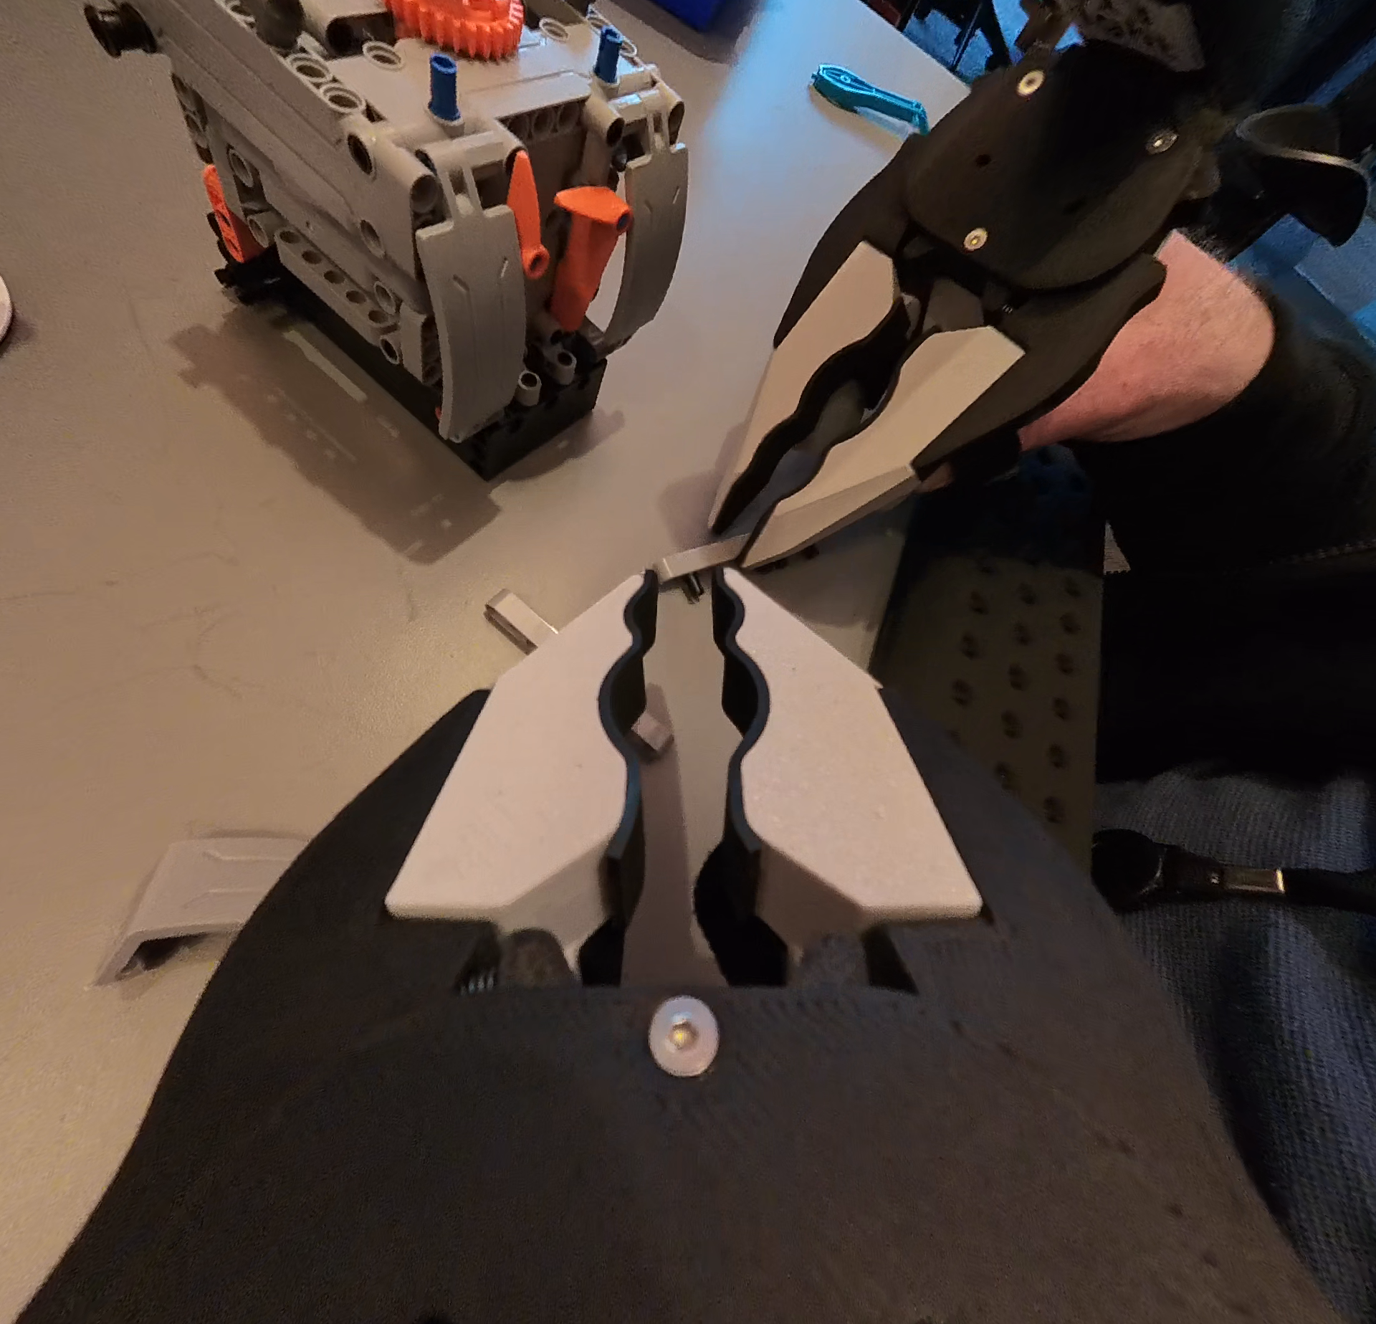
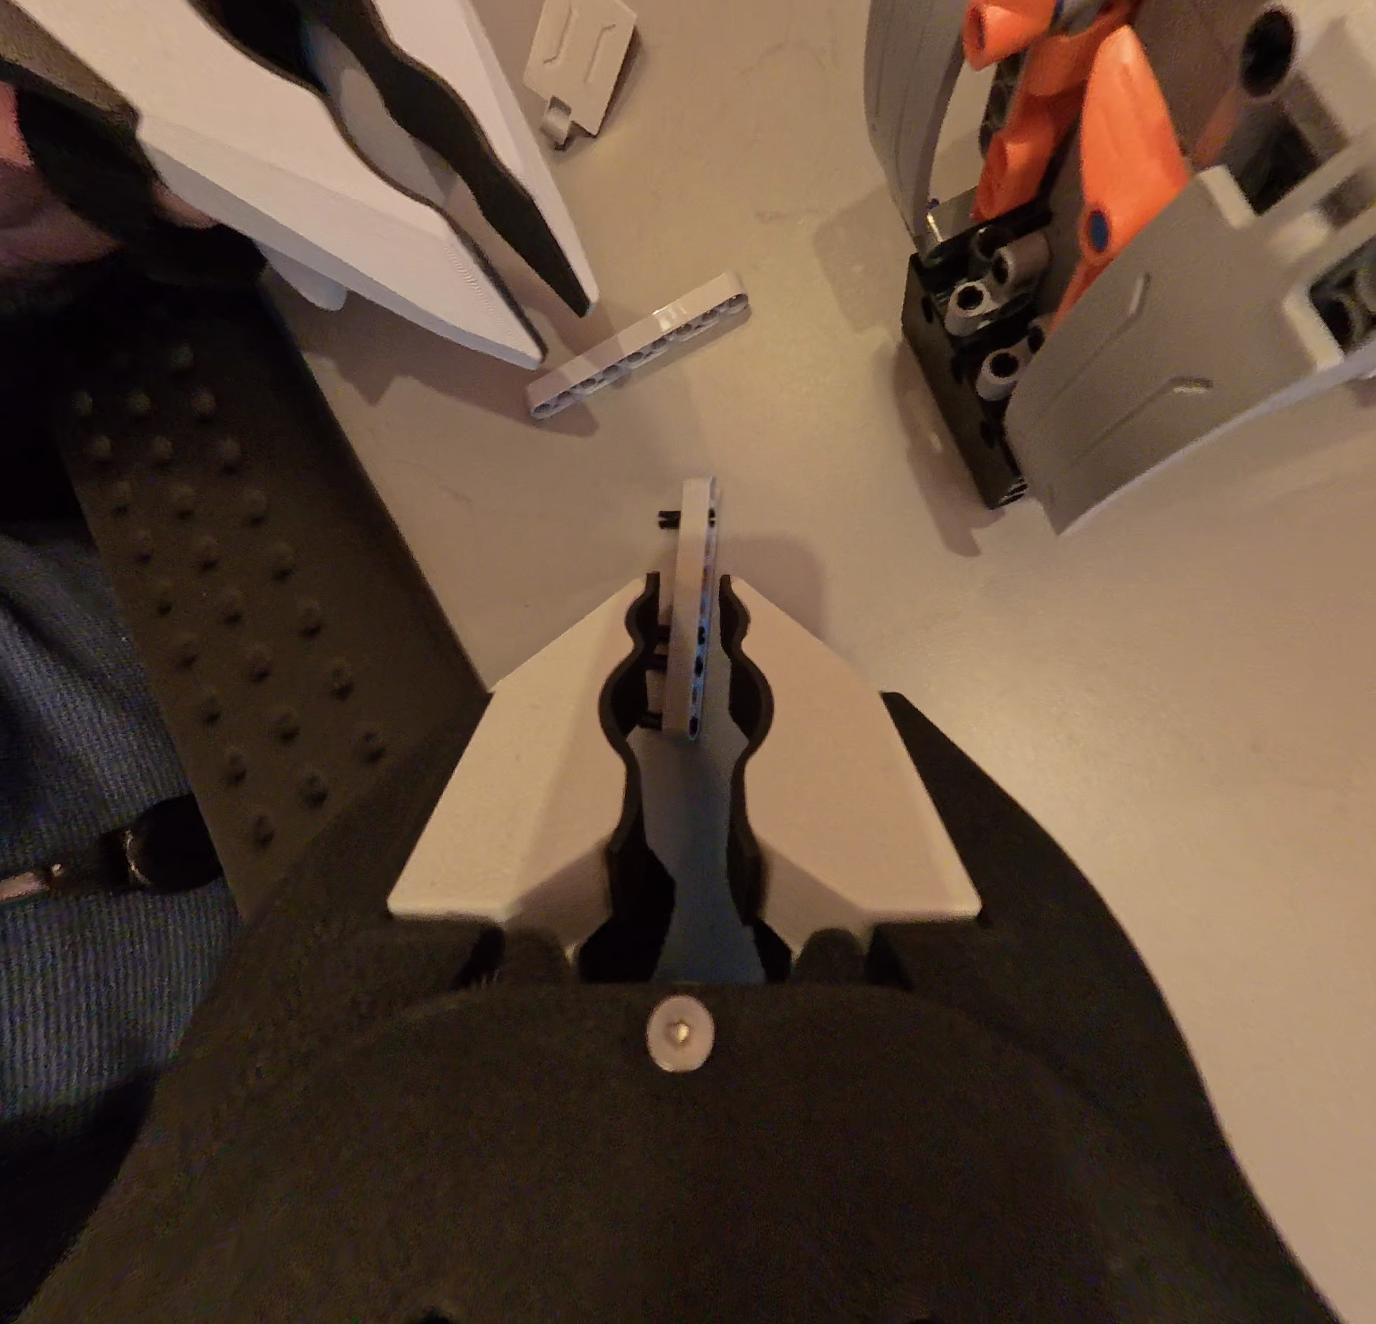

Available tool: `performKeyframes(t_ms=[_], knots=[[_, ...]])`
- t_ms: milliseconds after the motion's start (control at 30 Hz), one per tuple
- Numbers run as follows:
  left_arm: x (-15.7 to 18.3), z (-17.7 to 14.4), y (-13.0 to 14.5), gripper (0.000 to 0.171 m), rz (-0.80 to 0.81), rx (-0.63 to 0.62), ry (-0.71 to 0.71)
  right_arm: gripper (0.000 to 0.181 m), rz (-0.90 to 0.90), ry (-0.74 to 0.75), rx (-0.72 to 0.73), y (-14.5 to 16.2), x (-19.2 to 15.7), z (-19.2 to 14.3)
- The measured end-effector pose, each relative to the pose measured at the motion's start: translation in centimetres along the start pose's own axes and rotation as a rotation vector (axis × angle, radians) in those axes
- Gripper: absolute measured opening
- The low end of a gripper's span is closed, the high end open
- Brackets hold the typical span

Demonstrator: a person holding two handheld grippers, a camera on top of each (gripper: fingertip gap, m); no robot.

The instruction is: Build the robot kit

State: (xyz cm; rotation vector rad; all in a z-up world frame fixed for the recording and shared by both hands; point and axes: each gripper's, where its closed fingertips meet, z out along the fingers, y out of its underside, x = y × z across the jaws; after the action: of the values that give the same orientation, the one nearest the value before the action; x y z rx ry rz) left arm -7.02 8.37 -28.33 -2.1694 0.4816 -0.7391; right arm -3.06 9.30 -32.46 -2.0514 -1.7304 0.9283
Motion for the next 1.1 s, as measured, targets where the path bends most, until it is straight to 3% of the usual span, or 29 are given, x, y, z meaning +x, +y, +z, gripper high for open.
performKeyframes(t_ms=[300, 433, 767, 1100], knots=[[0.2, 0.7, 1.1, 0.012, 0.021, -0.064, 0.0, 0.008, -0.042, 0.012, -0.037, 1.9, -0.2, -1.9], [0.3, 1.0, 1.4, 0.011, 0.029, -0.083, -0.001, 0.008, -0.061, -0.07, -0.034, 1.9, -2.3, -1.2], [1.3, 1.0, 1.3, 0.015, 0.112, -0.083, -0.004, 0.009, -0.076, -0.065, 0.134, 0.0, -1.2, -3.4], [0.4, -0.7, 0.7, 0.037, 0.304, -0.063, -0.173, 0.011, -0.219, -0.029, 0.306, -4.8, -1.3, -5.6]])
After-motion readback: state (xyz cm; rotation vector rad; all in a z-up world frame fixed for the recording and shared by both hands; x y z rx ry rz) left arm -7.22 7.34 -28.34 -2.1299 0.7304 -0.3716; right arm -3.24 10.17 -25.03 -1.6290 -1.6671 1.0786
